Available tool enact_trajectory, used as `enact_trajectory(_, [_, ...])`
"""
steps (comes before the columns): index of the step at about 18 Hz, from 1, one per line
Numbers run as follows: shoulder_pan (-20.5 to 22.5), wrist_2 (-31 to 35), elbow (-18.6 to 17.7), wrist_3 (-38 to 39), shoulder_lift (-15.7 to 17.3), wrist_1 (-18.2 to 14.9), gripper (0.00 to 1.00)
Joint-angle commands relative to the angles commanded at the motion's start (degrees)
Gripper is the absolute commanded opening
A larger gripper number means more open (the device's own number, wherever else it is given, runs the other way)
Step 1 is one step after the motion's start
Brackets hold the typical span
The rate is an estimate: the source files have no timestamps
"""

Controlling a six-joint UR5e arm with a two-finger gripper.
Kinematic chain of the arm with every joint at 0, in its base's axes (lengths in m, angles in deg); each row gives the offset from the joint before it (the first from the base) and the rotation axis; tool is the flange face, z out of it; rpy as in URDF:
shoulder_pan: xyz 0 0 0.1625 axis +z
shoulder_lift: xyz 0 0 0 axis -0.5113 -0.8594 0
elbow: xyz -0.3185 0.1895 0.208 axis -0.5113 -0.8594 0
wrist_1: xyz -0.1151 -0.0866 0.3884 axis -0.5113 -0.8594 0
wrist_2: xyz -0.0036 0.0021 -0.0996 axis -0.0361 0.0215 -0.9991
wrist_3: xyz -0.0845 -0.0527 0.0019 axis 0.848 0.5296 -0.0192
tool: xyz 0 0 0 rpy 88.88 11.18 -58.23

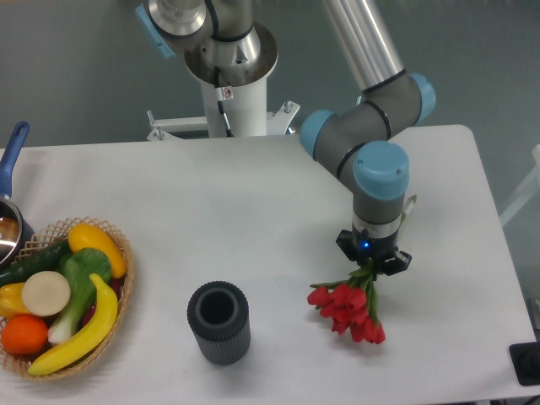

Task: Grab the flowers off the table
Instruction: 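Lift the gripped tulips up off the table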

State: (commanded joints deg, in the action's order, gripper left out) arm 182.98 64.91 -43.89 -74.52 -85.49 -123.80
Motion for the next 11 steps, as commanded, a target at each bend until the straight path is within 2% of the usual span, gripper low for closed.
enact_trajectory(4, [0.2, 0.2, 1.6, 0.4, 0.2, -0.9, 0.00])
enact_trajectory(8, [0.8, 0.0, 6.3, 0.5, 1.3, -9.5, 0.00])
enact_trajectory(11, [0.8, 0.0, 8.2, 0.5, 1.3, -12.7, 0.00])
